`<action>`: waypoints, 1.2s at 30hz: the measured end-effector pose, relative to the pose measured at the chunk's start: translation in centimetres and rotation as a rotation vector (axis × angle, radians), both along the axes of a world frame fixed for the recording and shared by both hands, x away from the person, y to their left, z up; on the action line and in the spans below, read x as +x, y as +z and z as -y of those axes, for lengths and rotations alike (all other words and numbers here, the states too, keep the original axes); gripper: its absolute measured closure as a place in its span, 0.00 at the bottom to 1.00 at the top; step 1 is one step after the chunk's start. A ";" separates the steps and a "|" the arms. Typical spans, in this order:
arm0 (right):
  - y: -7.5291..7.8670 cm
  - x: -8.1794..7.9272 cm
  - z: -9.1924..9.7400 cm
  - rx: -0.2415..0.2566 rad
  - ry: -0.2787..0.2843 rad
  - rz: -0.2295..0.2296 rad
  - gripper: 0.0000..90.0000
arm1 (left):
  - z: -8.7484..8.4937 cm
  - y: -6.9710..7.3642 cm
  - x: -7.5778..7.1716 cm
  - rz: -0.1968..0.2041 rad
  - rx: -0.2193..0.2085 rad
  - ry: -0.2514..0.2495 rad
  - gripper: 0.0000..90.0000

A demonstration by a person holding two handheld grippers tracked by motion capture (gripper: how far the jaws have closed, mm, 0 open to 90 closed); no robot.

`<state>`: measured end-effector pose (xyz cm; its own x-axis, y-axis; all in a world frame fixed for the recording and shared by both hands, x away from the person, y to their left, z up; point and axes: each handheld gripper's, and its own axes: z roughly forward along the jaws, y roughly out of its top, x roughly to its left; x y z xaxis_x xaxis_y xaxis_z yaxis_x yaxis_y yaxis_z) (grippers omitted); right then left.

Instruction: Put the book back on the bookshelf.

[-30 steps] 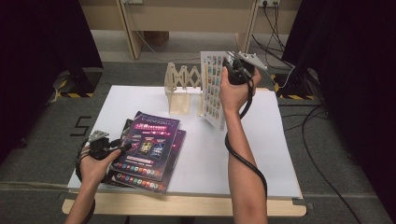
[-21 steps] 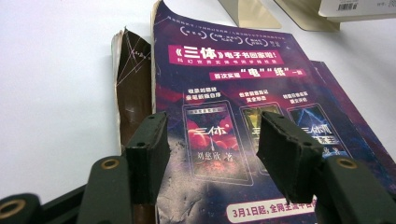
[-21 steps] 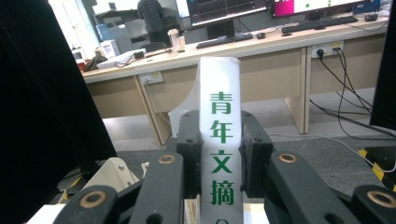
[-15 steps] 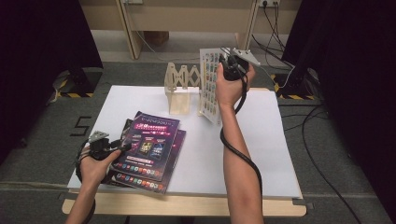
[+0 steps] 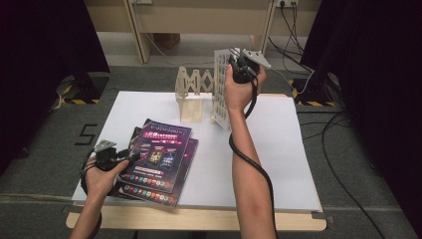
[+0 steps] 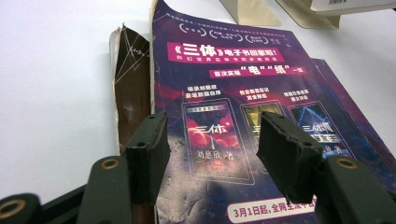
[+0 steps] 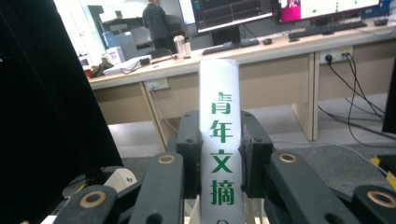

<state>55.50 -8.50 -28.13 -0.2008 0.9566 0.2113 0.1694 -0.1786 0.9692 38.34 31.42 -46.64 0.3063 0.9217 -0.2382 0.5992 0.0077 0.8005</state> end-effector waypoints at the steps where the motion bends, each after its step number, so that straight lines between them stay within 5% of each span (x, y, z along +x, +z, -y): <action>1: 0.0 0.0 0.0 0.000 0.000 0.000 0.83 | 0.0 0.0 0.0 0.000 0.000 0.000 0.47; 15: -2.0 -0.3 -1.1 -0.052 0.010 0.021 0.82 | -0.2 0.0 -0.1 0.002 0.002 0.001 0.47; 24: -4.4 -3.0 -0.7 -0.130 0.021 0.043 0.82 | 0.0 -0.1 -0.3 0.003 -0.002 0.000 0.47; 36: -5.7 -5.3 1.2 -0.117 0.039 0.030 0.81 | 0.2 0.1 -0.3 0.006 0.000 -0.003 0.47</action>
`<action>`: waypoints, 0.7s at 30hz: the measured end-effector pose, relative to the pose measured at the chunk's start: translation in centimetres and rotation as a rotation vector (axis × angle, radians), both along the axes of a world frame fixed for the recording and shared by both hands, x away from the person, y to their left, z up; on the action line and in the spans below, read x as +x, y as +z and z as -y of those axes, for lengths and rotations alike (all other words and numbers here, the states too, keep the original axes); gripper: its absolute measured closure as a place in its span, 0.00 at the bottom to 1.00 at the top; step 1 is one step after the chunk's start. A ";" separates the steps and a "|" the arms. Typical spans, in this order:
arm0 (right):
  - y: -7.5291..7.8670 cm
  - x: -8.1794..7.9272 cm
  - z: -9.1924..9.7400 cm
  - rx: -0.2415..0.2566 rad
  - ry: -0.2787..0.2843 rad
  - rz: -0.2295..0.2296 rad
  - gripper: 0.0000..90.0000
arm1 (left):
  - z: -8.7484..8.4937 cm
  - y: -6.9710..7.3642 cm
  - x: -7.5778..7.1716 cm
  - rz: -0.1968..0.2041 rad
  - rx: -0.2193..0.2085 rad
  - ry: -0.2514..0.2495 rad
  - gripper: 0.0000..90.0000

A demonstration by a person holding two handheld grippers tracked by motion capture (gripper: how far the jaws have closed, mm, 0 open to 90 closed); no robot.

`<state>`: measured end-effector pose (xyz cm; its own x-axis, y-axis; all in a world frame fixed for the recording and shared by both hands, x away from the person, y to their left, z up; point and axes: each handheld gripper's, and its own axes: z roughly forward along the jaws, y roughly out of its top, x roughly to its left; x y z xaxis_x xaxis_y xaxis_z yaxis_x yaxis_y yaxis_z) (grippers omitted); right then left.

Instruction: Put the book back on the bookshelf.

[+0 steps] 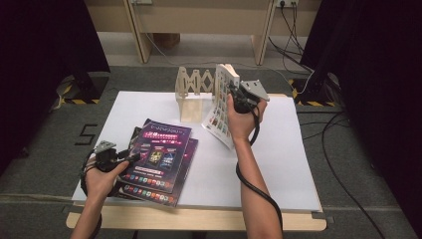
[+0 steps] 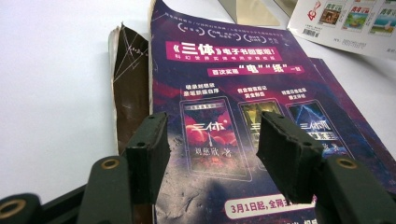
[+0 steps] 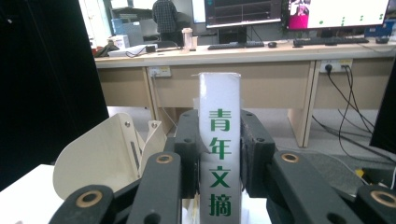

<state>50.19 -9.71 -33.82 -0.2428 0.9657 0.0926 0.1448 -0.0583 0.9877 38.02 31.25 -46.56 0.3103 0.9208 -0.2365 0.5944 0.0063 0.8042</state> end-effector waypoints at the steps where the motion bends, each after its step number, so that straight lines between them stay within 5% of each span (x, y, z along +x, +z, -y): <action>1: -0.1 -0.3 0.3 0.008 0.000 -0.009 0.81 | 0.0 0.0 0.0 0.001 0.000 0.000 0.47; 18: 0.3 -1.5 2.4 0.067 0.041 -0.129 0.76 | -0.2 0.4 -0.2 0.010 -0.002 0.005 0.47; 21: 0.4 -1.6 2.4 0.048 0.032 -0.129 0.72 | -0.2 0.4 -0.2 0.011 -0.002 0.006 0.47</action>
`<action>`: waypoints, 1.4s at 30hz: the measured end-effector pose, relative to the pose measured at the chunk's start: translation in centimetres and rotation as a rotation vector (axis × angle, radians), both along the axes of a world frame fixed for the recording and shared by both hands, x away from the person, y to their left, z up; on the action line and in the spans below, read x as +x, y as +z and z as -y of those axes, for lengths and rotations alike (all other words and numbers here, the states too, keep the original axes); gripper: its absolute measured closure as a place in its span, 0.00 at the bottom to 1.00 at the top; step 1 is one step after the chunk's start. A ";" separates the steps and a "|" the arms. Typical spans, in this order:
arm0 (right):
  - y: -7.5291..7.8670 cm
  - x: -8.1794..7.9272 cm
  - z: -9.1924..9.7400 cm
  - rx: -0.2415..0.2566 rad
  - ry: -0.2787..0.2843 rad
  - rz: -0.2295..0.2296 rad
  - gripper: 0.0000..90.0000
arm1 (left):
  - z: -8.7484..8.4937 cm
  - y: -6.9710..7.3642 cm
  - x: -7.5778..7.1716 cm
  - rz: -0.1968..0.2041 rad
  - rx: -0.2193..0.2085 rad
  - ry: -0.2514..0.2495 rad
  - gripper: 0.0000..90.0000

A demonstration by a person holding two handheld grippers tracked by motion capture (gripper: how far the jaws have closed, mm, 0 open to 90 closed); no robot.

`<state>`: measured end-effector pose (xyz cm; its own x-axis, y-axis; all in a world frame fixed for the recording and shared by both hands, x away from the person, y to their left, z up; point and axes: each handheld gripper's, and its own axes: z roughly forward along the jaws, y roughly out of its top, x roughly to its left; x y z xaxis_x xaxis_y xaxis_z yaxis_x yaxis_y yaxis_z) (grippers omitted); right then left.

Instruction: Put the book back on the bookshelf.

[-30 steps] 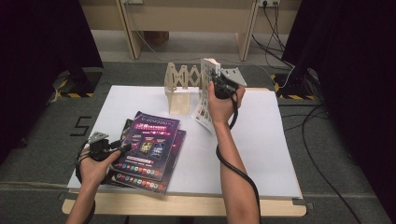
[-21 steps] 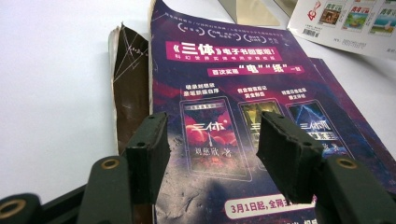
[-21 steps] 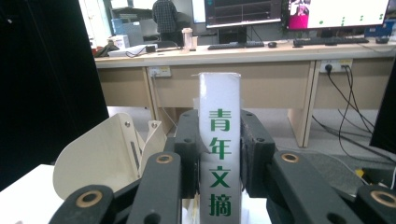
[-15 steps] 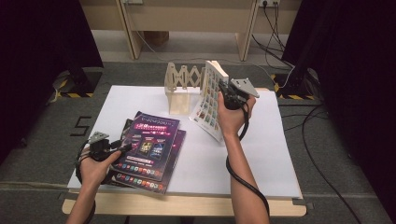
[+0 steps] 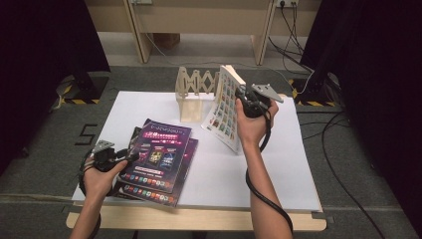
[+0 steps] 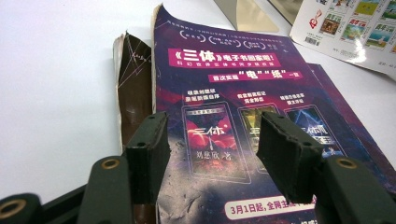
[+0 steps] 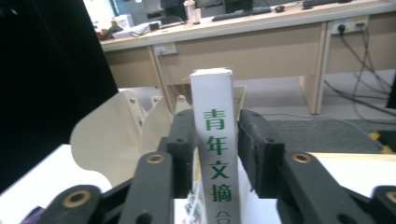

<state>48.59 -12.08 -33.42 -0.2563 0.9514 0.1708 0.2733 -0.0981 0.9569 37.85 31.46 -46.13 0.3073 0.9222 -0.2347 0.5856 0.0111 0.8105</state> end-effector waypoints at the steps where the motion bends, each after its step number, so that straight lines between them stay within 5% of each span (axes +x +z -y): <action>1: 0.0 0.0 0.0 0.005 0.002 -0.011 0.69 | 0.0 0.0 0.0 0.000 0.000 -0.001 0.47; 5: -0.1 0.3 0.0 0.012 0.017 -0.052 0.70 | 0.0 0.0 0.0 0.000 -0.001 -0.001 0.47; 10: 0.2 0.7 -0.3 -0.042 0.018 -0.007 0.63 | 0.0 -0.1 0.0 -0.003 0.000 0.000 0.47; 21: 0.5 1.9 -0.6 -0.079 -0.009 -0.032 0.58 | -0.1 -0.1 0.0 -0.010 -0.002 0.000 0.47; 30: 0.4 2.3 -0.3 -0.037 -0.015 -0.078 0.57 | 0.0 0.1 0.0 -0.003 -0.004 0.002 0.46; 33: 0.4 2.4 -0.4 -0.025 0.001 -0.058 0.59 | 0.0 0.1 0.0 -0.004 -0.003 0.001 0.46; 38: 0.9 2.6 -0.8 -0.097 0.007 -0.001 0.60 | -0.1 0.1 0.0 -0.005 -0.005 0.003 0.46; 42: 1.3 3.3 -0.9 -0.125 0.007 -0.035 0.63 | -0.1 0.1 0.0 -0.004 -0.005 0.002 0.46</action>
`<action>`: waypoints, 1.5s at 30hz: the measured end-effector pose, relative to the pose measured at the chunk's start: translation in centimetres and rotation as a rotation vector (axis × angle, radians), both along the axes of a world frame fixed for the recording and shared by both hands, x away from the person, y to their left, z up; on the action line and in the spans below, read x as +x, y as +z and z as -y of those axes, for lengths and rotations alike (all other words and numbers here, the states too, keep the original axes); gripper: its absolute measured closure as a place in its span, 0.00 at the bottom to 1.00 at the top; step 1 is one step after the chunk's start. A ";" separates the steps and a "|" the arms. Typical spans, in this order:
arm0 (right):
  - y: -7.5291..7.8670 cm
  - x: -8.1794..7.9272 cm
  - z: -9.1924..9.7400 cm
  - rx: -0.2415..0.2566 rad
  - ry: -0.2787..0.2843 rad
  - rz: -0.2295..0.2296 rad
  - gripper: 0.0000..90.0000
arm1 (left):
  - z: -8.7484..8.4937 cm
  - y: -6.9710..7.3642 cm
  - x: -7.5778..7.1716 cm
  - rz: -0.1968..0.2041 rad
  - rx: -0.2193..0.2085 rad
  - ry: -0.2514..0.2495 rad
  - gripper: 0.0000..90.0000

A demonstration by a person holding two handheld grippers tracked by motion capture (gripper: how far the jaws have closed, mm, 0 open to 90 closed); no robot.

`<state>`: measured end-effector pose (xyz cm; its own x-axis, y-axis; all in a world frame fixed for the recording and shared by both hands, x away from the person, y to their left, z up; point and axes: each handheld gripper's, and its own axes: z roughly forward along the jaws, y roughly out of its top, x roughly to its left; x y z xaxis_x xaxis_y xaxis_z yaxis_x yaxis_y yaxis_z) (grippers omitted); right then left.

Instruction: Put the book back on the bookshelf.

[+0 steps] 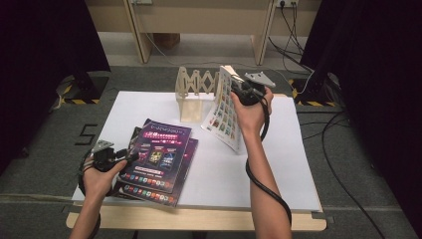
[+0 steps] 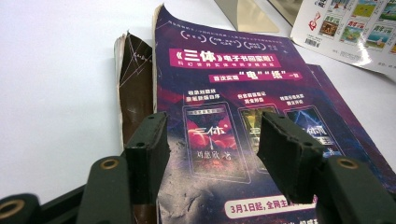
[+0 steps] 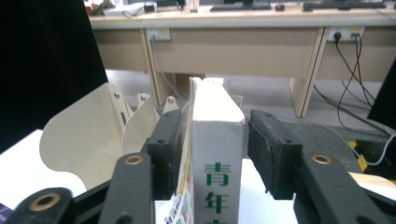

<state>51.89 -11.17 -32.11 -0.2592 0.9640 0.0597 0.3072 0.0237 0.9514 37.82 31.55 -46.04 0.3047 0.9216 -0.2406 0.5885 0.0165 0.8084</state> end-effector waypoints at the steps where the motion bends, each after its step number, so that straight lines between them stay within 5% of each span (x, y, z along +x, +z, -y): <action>1: 0.0 0.2 -0.1 0.001 0.000 -0.011 0.64 | 0.0 0.0 0.0 0.000 0.001 0.000 0.46; 19: -0.4 1.7 -0.9 -0.029 -0.013 -0.100 0.82 | -0.2 -0.1 0.1 -0.005 0.003 0.002 0.46; 34: 0.2 -0.2 -0.4 0.057 -0.009 -0.033 0.83 | -0.1 -0.3 0.1 -0.009 0.004 0.002 0.46; 39: 0.5 -1.3 -0.2 0.119 -0.015 0.015 0.83 | -0.1 -0.2 0.1 -0.010 0.003 0.001 0.46; 45: 1.2 -1.5 -0.3 0.134 -0.038 0.076 0.83 | -0.2 -0.2 0.1 -0.007 0.001 0.005 0.46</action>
